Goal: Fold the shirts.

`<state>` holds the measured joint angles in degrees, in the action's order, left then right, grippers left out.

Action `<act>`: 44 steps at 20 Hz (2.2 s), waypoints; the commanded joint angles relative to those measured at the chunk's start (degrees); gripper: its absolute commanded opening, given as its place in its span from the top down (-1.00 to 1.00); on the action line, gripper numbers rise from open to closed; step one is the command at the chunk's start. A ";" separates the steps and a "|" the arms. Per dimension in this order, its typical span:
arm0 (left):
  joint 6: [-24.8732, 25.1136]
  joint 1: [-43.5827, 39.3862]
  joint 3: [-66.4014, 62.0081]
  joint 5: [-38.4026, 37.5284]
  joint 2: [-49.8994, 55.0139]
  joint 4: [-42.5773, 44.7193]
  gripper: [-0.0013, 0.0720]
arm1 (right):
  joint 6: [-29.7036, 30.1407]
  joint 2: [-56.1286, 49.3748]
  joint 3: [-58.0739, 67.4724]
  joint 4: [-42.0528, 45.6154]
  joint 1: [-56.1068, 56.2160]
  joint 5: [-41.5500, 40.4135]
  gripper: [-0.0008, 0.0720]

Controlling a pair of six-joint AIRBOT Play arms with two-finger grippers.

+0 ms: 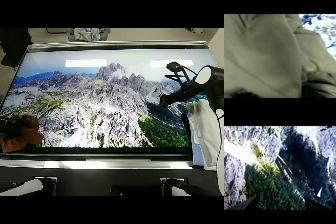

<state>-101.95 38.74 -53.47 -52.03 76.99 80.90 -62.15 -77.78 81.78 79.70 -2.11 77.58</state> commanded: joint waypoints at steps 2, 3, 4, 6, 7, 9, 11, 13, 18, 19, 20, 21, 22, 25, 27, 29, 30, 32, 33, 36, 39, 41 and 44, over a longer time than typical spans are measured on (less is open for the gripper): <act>0.24 0.09 0.35 0.28 3.30 1.51 0.89 | -0.02 0.00 0.00 -2.32 0.04 3.19 -0.87; 0.57 0.09 -0.04 0.46 2.86 -0.37 0.89 | -0.02 0.04 0.00 -2.64 0.04 3.50 -0.87; 2.01 0.09 -0.81 0.63 2.01 -2.84 0.89 | -0.02 0.24 0.00 -2.64 0.04 3.54 -0.87; 5.07 -0.04 -2.95 2.21 -1.79 -11.26 0.89 | 0.00 1.66 0.04 -2.51 0.04 3.34 -0.87; 7.15 -0.42 -3.78 3.50 -4.76 -16.85 0.89 | 0.04 2.89 0.07 -2.47 0.04 3.08 -0.87; 13.44 -2.84 -4.72 6.29 -12.98 -29.99 0.89 | 0.22 6.19 0.07 -2.27 0.04 1.77 -0.87; 18.80 -7.65 -4.79 6.45 -21.73 -39.34 0.89 | 0.22 10.23 0.15 -1.57 0.04 0.15 -0.87; 20.02 -15.37 -4.79 5.44 -29.22 -40.41 0.89 | 0.22 14.60 0.17 -0.07 0.04 -0.87 -0.87; 21.29 -37.59 -4.68 -3.08 -34.29 -40.24 0.89 | 0.20 24.48 0.17 2.71 0.04 0.61 -0.87; 21.66 -42.03 -4.35 -3.91 -33.48 -39.50 0.89 | 0.17 25.92 0.17 3.13 0.04 1.86 -0.87; 21.64 -46.95 -3.76 -4.44 -32.20 -38.10 0.89 | -0.02 27.19 0.17 3.56 0.04 3.52 -0.87; 21.64 -51.56 -2.93 -4.74 -30.58 -36.15 0.89 | -0.50 28.11 0.17 4.22 0.04 5.46 -0.87; 21.64 -56.54 -1.60 -4.74 -28.35 -34.01 0.89 | -0.70 28.70 0.15 4.76 0.04 7.39 -0.87; 22.12 -69.05 1.97 -3.61 -19.34 -29.09 0.89 | -1.07 28.87 0.13 6.54 0.04 12.50 -0.87; 25.99 -75.47 2.08 -3.48 -11.52 -27.69 0.89 | -2.82 28.22 0.09 7.52 0.04 12.92 -0.87; 26.95 -79.69 2.01 -3.96 -3.91 -27.74 0.89 | -4.11 26.64 0.09 7.85 0.04 12.37 -0.87; 25.53 -80.48 1.64 -5.31 -0.66 -27.82 0.79 | -4.31 25.55 0.09 7.85 0.04 12.28 -0.87; 21.62 -78.97 -0.96 -11.63 2.67 -27.67 -1.00 | -4.33 22.60 0.09 7.85 0.04 12.31 -0.87; 21.44 -76.78 -2.93 -14.97 2.54 -27.23 -1.00 | -4.33 20.81 0.09 7.80 0.04 12.28 -0.87; 21.59 -65.85 -10.32 -24.30 -2.45 -22.64 -1.00 | -3.61 15.17 0.09 5.22 0.04 12.48 -0.87; 19.98 -53.09 -10.27 -25.66 -9.25 -17.90 -1.00 | 0.28 10.56 -2.86 -8.24 0.04 12.70 -0.87; 19.41 -46.64 -5.49 -27.21 -10.80 -17.66 -0.79 | 3.93 9.92 -9.44 -17.79 0.07 11.82 -0.87; 21.14 -45.31 7.21 -26.36 -10.14 -22.67 -0.80 | 5.81 9.92 -20.85 -20.76 3.06 9.84 -0.80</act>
<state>-81.91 -10.31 -54.35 -77.32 67.61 60.97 -59.29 -66.89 69.38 66.30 -0.95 89.01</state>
